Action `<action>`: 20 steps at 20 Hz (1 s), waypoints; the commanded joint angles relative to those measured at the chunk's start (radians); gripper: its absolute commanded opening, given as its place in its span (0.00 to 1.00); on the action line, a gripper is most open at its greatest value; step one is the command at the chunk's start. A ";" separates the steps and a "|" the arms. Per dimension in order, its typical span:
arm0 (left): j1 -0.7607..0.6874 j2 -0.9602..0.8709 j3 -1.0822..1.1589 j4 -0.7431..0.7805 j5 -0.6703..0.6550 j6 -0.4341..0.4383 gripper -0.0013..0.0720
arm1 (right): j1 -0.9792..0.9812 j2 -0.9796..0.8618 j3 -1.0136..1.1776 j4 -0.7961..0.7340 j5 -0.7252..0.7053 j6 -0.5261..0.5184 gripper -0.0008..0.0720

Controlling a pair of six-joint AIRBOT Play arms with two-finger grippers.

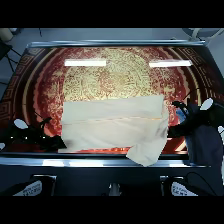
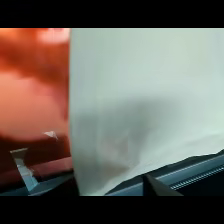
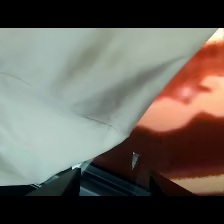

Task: Fold the shirts.

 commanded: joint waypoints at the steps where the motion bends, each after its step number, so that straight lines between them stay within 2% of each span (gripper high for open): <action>1: -0.009 0.001 -0.039 -0.004 0.058 0.006 0.43 | -0.001 0.021 -0.060 0.030 -0.021 -0.013 0.68; 3: -0.009 0.002 -0.039 -0.009 0.060 0.006 0.05 | -0.001 0.068 -0.152 0.066 -0.063 -0.024 0.72; 4: -0.009 0.002 -0.038 -0.008 0.062 0.007 0.05 | -0.001 0.091 -0.196 0.066 -0.079 -0.024 0.77; 10: -0.009 0.011 -0.037 -0.011 0.060 0.014 0.05 | -0.001 0.121 -0.344 0.142 -0.192 -0.025 0.76; 14: -0.009 0.019 -0.037 -0.013 0.061 0.014 0.05 | -0.001 0.121 -0.402 0.151 -0.281 0.031 0.73; 15: -0.009 0.021 -0.037 -0.013 0.061 0.014 0.05 | -0.001 0.121 -0.410 0.172 -0.285 0.030 0.60; 16: -0.009 0.023 -0.037 -0.013 0.061 0.014 0.05 | -0.001 0.121 -0.409 0.184 -0.277 0.030 0.21; 17: -0.009 0.029 -0.034 -0.013 0.064 0.018 0.05 | -0.001 0.122 -0.400 0.191 -0.262 0.024 0.04; 20: -0.009 0.124 0.014 -0.021 0.088 0.058 0.05 | -0.001 0.127 -0.302 0.195 -0.180 -0.081 0.04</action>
